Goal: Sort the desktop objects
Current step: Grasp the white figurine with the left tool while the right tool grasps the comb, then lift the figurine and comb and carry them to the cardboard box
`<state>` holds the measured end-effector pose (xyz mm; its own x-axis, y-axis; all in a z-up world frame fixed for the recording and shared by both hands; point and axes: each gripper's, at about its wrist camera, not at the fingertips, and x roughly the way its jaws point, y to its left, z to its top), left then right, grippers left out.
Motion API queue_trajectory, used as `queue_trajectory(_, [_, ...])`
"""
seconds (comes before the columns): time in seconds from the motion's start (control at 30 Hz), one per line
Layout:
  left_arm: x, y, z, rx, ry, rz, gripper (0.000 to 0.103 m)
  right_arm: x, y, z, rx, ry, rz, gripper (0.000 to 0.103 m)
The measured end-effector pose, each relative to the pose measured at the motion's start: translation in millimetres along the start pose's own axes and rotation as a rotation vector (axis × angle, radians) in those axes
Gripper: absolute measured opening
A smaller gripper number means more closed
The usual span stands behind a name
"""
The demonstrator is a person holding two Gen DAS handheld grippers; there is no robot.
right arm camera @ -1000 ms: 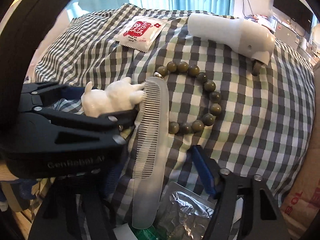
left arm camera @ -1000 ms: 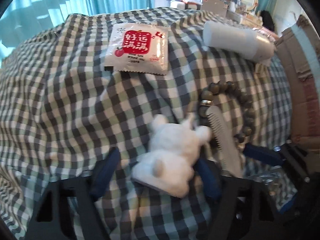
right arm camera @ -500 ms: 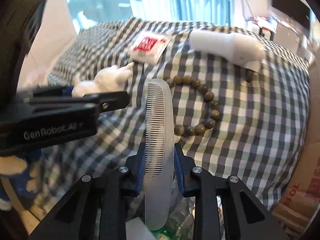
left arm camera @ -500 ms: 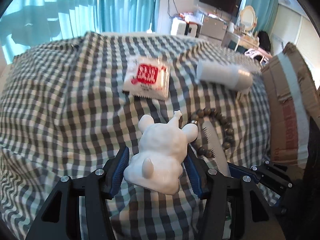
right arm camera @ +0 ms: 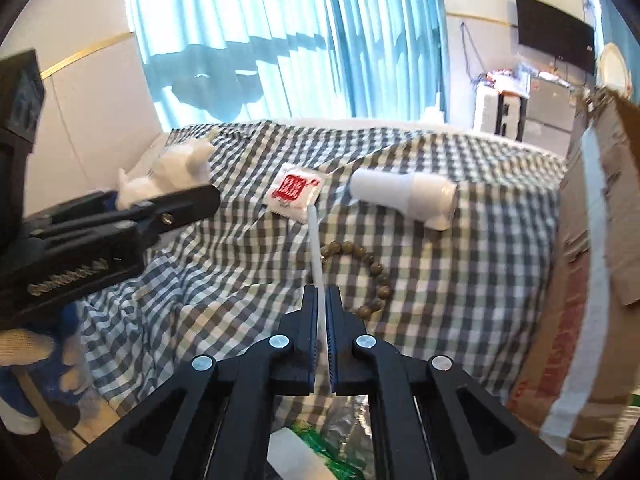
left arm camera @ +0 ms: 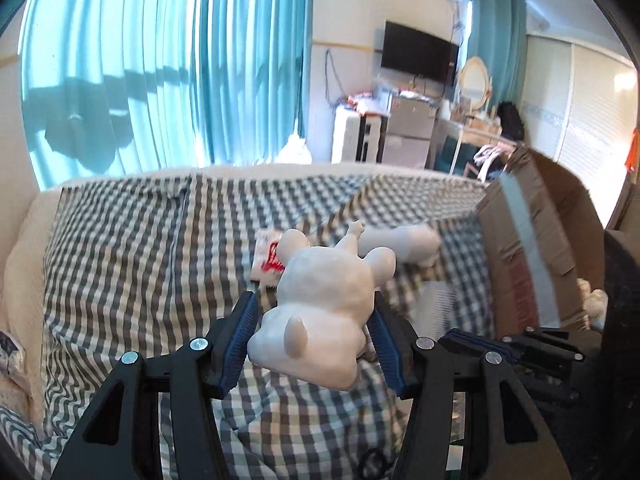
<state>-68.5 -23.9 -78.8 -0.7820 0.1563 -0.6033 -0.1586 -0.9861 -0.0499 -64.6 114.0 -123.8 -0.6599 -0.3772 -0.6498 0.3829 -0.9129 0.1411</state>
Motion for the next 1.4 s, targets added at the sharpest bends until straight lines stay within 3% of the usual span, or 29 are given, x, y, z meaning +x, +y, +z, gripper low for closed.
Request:
queue_trajectory(0.2, [-32.9,-8.3,11.8,0.01,-0.052,0.006,0.057,-4.7,-14.1,-3.3,0.013,0.025,0.023,0.001])
queue_trajectory(0.27, [-42.9,-9.5,15.6,0.007,-0.076,0.009,0.057,-4.4,-14.4,-4.7,0.012,0.027,-0.008,0.002])
queue_trajectory(0.3, [-51.1,-9.8,16.0,0.001,-0.097,0.013,0.057,-1.5,-13.1,-5.8,0.011,0.039,-0.004,0.006])
queue_trajectory(0.33, [-59.1,-8.6,19.0,-0.004,-0.112,0.013,0.057,2.7,-12.1,-7.0,0.009,0.051,0.001,0.022])
queue_trajectory(0.37, [-66.9,-7.4,21.6,-0.013,-0.136,0.011,0.057,6.1,-13.1,-9.2,0.009,0.059,-0.002,0.043])
queue_trajectory(0.4, [-72.8,-4.3,22.4,-0.022,-0.156,0.01,0.057,11.3,-12.6,-11.7,0.007,0.072,-0.001,0.05])
queue_trajectory(0.5, [-95.5,1.7,28.1,-0.056,-0.228,0.001,0.057,29.6,-12.5,-22.5,0.008,0.123,-0.013,0.052])
queue_trajectory(0.6, [-115.6,10.3,30.7,-0.075,-0.28,0.003,0.057,51.2,-14.0,-32.8,0.01,0.187,-0.03,0.051])
queue_trajectory(0.73, [-137.4,23.0,34.8,-0.112,-0.346,0.011,0.057,80.4,-19.8,-35.1,0.064,0.234,0.028,0.052])
queue_trajectory(0.8, [-144.9,29.3,37.4,-0.121,-0.364,0.008,0.057,96.1,-17.2,-38.1,0.053,0.262,-0.008,0.047])
queue_trajectory(0.83, [-149.0,33.2,38.6,-0.124,-0.373,0.011,0.057,96.9,-16.8,-38.2,0.039,0.259,-0.013,0.039])
queue_trajectory(0.87, [-152.3,35.4,39.3,-0.128,-0.385,0.018,0.057,95.4,-15.1,-37.9,0.034,0.253,-0.01,0.024])
queue_trajectory(0.93, [-158.2,39.6,41.6,-0.134,-0.401,0.028,0.057,90.8,-13.5,-38.8,0.036,0.238,0.003,0.023])
queue_trajectory(0.97, [-160.2,40.6,41.4,-0.136,-0.405,0.031,0.057,87.9,-14.1,-39.4,0.039,0.224,0.012,0.006])
queue_trajectory(1.07, [-163.3,44.3,41.3,-0.143,-0.413,0.035,0.057,79.6,-20.2,-38.9,0.08,0.188,0.062,0.005])
queue_trajectory(1.4, [-181.8,31.8,41.1,-0.129,-0.445,0.033,0.057,42.2,-13.6,-23.7,0.088,0.105,0.097,0.004])
